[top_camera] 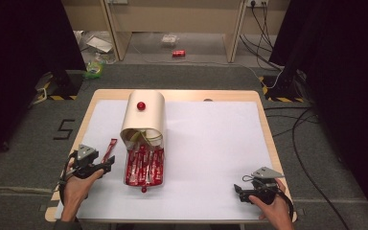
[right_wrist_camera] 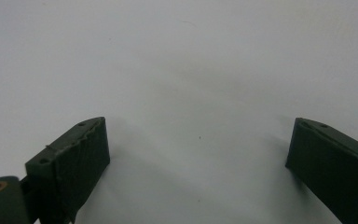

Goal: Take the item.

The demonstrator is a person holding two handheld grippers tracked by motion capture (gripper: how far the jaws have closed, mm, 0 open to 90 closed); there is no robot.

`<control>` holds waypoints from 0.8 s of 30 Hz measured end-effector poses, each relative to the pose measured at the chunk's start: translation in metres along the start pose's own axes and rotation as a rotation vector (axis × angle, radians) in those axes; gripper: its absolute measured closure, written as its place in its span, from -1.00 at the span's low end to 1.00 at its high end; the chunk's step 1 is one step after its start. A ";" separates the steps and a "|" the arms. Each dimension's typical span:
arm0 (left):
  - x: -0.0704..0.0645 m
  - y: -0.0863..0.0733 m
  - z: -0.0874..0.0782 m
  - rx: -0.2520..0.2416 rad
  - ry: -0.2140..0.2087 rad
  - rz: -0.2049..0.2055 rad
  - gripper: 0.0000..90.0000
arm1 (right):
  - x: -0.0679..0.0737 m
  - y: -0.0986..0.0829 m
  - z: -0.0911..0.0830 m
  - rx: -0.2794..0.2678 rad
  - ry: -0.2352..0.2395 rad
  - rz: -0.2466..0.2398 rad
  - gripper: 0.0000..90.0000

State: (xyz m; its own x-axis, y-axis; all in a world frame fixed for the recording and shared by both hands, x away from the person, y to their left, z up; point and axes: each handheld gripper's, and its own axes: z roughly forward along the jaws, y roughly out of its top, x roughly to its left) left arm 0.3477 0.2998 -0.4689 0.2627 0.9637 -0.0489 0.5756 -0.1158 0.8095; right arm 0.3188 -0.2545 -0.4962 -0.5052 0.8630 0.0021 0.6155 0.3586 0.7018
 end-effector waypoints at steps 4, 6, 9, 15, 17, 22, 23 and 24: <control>-0.001 -0.003 -0.004 -0.016 -0.008 -0.005 -0.39 | 0.000 0.000 0.000 0.000 -0.001 0.001 -0.87; -0.001 -0.004 -0.006 -0.017 -0.008 -0.003 -0.40 | 0.000 0.000 0.000 0.000 0.000 0.000 -0.87; -0.003 -0.005 -0.009 -0.027 -0.009 0.000 -0.41 | 0.000 0.000 0.000 0.000 0.000 0.001 -0.87; -0.006 -0.006 -0.011 -0.041 -0.016 0.003 -0.43 | 0.000 0.000 0.000 0.000 0.000 0.002 -0.87; -0.007 -0.005 -0.012 -0.040 -0.017 0.011 -0.45 | 0.000 0.000 0.000 -0.001 -0.001 -0.003 -0.87; -0.009 -0.004 -0.015 -0.059 -0.025 0.011 -0.52 | 0.000 0.000 0.000 0.000 0.000 -0.002 -0.87; -0.009 -0.004 -0.015 -0.062 -0.026 0.012 -0.52 | 0.000 0.000 0.000 -0.001 0.000 -0.001 -0.87; -0.009 -0.004 -0.015 -0.062 -0.026 0.012 -0.52 | 0.000 0.000 0.000 0.000 0.000 -0.002 -0.87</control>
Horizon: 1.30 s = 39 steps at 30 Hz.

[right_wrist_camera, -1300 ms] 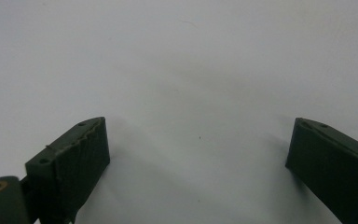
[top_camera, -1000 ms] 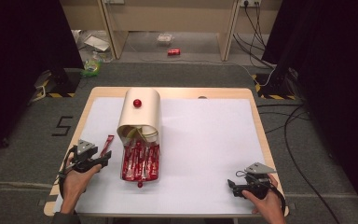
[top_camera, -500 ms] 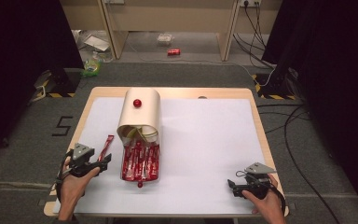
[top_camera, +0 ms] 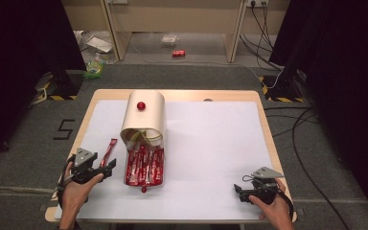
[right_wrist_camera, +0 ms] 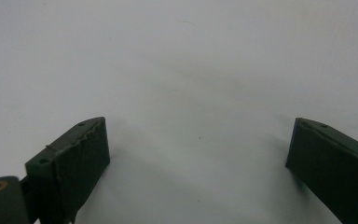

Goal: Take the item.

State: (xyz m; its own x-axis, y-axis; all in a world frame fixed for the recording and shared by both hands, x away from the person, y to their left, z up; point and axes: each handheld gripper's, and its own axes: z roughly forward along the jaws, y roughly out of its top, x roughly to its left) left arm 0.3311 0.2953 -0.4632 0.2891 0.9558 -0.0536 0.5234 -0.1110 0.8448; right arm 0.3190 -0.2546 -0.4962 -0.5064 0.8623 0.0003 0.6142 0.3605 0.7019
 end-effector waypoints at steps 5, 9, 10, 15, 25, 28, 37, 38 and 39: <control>0.001 -0.004 -0.004 0.000 -0.008 -0.002 -0.52 | 0.000 0.000 0.000 0.000 0.001 -0.001 -0.87; 0.002 -0.006 -0.006 0.001 -0.010 0.000 -0.52 | 0.000 0.000 0.000 0.000 0.000 -0.001 -0.87; 0.003 -0.007 -0.007 0.002 -0.012 -0.001 -0.52 | 0.000 0.000 0.000 0.000 0.000 0.000 -0.87; 0.003 -0.007 -0.009 -0.008 -0.020 -0.007 -0.52 | 0.000 0.000 0.000 0.000 0.001 -0.001 -0.87; 0.000 -0.010 -0.016 -0.010 -0.028 0.001 -0.52 | 0.000 0.000 0.000 0.000 0.002 -0.001 -0.87; -0.001 -0.011 -0.018 -0.010 -0.028 0.000 -0.51 | 0.000 0.000 0.000 -0.001 0.002 -0.001 -0.87; -0.008 -0.015 -0.024 -0.020 -0.037 0.010 -0.51 | 0.000 0.000 0.000 0.000 0.002 0.002 -0.87; -0.009 -0.015 -0.025 -0.025 -0.036 0.001 -0.51 | 0.000 0.000 0.000 0.000 0.002 0.003 -0.87; -0.009 -0.015 -0.025 -0.025 -0.036 0.001 -0.51 | 0.000 0.000 0.000 0.000 0.002 0.003 -0.87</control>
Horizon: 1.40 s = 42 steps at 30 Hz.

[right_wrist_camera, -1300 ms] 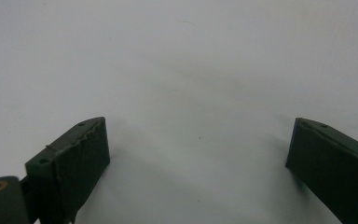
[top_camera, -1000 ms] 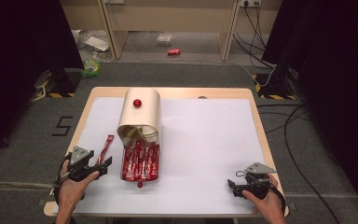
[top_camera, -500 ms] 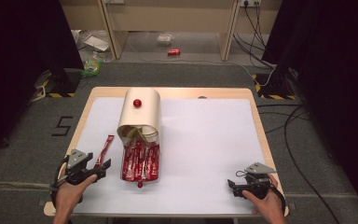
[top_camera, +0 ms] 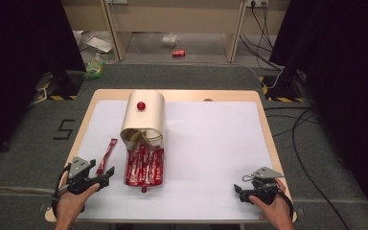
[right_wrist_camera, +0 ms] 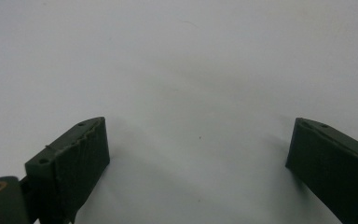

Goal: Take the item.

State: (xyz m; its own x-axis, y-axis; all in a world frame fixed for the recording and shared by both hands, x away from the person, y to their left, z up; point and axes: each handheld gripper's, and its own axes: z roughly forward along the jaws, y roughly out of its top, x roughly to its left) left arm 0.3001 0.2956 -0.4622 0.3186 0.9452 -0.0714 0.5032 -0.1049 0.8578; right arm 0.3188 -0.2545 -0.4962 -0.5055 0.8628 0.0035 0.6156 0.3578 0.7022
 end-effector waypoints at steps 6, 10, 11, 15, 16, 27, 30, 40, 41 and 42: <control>-0.004 -0.003 -0.006 -0.013 0.002 0.008 -0.51 | 0.000 0.000 0.000 0.000 0.000 0.001 -0.87; -0.005 -0.006 -0.008 -0.013 0.001 0.016 -0.51 | 0.000 0.000 0.000 0.000 -0.001 0.001 -0.87; -0.006 -0.007 -0.008 -0.013 0.000 0.017 -0.51 | 0.000 0.000 0.000 0.000 -0.001 0.000 -0.87; -0.005 -0.010 -0.010 -0.011 0.001 0.015 -0.51 | 0.000 0.000 0.000 -0.001 0.000 -0.003 -0.87; -0.005 -0.010 -0.010 -0.011 0.001 0.015 -0.51 | 0.000 0.000 0.000 -0.001 0.000 -0.003 -0.87; -0.007 -0.016 -0.018 -0.019 -0.005 0.015 -0.51 | 0.000 0.000 0.000 -0.001 -0.001 -0.002 -0.87; -0.009 -0.017 -0.020 -0.018 -0.007 0.018 -0.51 | 0.000 0.000 0.000 0.000 0.000 0.001 -0.87; -0.012 -0.022 -0.025 -0.019 -0.009 0.021 -0.51 | 0.000 0.000 0.000 -0.001 -0.001 -0.002 -0.87; -0.012 -0.023 -0.026 -0.018 -0.009 0.022 -0.51 | 0.000 0.000 0.000 -0.001 -0.001 -0.002 -0.87; -0.013 -0.023 -0.026 -0.017 -0.010 0.024 -0.51 | 0.000 0.000 0.000 -0.001 -0.001 -0.002 -0.87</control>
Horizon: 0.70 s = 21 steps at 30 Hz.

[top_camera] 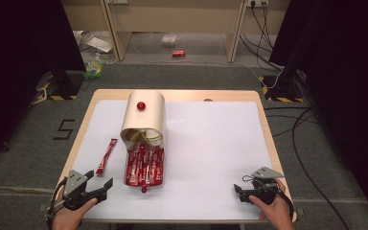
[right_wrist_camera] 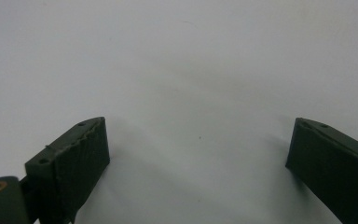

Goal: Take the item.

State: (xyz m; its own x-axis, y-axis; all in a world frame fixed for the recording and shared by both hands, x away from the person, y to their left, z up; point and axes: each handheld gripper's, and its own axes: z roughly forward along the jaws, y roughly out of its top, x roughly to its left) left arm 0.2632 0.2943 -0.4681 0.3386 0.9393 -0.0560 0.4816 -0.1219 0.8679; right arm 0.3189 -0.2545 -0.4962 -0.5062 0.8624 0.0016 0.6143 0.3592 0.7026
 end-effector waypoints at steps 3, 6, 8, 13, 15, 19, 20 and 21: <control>-0.002 -0.002 -0.001 0.002 -0.003 0.005 -0.51 | 0.000 0.000 0.000 0.000 0.000 0.000 -0.87; -0.002 -0.003 -0.002 0.003 -0.004 0.006 -0.51 | 0.000 0.000 0.000 0.001 0.000 0.002 -0.87; -0.004 -0.004 -0.004 0.002 -0.008 0.010 -0.51 | 0.000 0.000 0.000 0.000 0.000 0.000 -0.87; -0.009 -0.005 -0.006 0.004 -0.017 0.022 -0.51 | 0.000 0.000 0.000 0.000 0.001 0.000 -0.87; -0.010 -0.006 -0.007 0.006 -0.020 0.026 -0.51 | 0.000 0.000 0.000 0.000 0.001 -0.001 -0.87; -0.016 -0.007 -0.009 0.011 -0.030 0.037 -0.51 | 0.000 0.000 0.000 0.000 0.001 -0.001 -0.87; -0.016 -0.007 -0.009 0.011 -0.030 0.037 -0.51 | 0.000 0.000 0.000 0.000 0.001 -0.001 -0.87; -0.017 -0.008 -0.009 0.010 -0.032 0.039 -0.51 | 0.000 0.000 0.000 0.000 0.001 0.000 -0.87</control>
State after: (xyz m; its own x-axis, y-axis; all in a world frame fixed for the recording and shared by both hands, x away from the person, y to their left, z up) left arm 0.2464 0.2818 -0.4699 0.3830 0.9229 -0.0386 0.4757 -0.1613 0.8647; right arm 0.3189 -0.2546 -0.4962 -0.5070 0.8620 0.0022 0.6142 0.3594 0.7025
